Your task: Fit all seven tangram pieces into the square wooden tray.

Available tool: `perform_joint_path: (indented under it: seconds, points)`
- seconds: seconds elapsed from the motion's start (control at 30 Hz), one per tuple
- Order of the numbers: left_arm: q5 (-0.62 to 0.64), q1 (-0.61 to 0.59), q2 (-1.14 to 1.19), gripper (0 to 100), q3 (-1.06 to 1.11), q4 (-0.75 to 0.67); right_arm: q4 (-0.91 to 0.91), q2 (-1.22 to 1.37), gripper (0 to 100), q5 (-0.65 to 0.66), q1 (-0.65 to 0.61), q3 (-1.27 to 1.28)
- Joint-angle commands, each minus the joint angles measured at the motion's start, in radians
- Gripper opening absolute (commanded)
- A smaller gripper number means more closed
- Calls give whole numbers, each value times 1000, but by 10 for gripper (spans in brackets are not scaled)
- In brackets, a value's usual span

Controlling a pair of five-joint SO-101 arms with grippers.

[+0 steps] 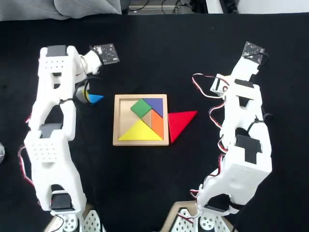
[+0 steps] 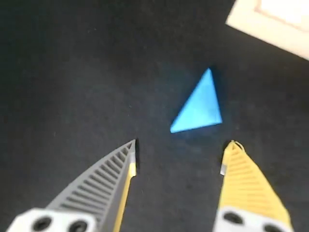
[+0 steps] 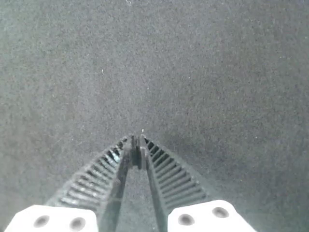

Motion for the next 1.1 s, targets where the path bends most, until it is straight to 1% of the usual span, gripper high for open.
perform_joint_path:
  seconds: [0.0,0.07,0.2,0.23,0.3,0.4,0.47,0.67,0.8,0.87,0.97,1.03,1.07]
  points:
    - [26,7,23,285,-39,-80,-18,-8,15,12,-17,-53]
    - [127,-12,54,285,-87,-144,-18,-8,15,12,-17,-53]
    - [399,-24,126,285,-147,-304,-18,-8,15,12,-18,-54]
    - [425,-24,146,285,-147,-322,-18,-8,15,12,-18,-54]
    - [393,-28,176,285,-151,-293,-18,-8,15,12,-18,-54]
    - [285,-51,186,285,-156,-203,-18,-8,15,12,-18,-54]
    - [244,-68,184,285,-156,-147,-18,-8,15,12,-18,-54]
    - [238,-110,109,285,-156,0,-18,-8,15,12,-18,-54]
    - [239,-84,46,284,-147,144,-18,-8,15,12,-18,-54]
    - [239,-73,20,284,-151,176,-18,-8,15,12,-17,-54]
    - [262,-77,-20,282,-197,137,-18,-8,15,12,-17,-54]
    - [385,-71,-49,266,-246,120,-18,-8,15,12,-17,-54]
    - [446,-65,-60,263,-263,141,-18,-8,15,12,-17,-54]
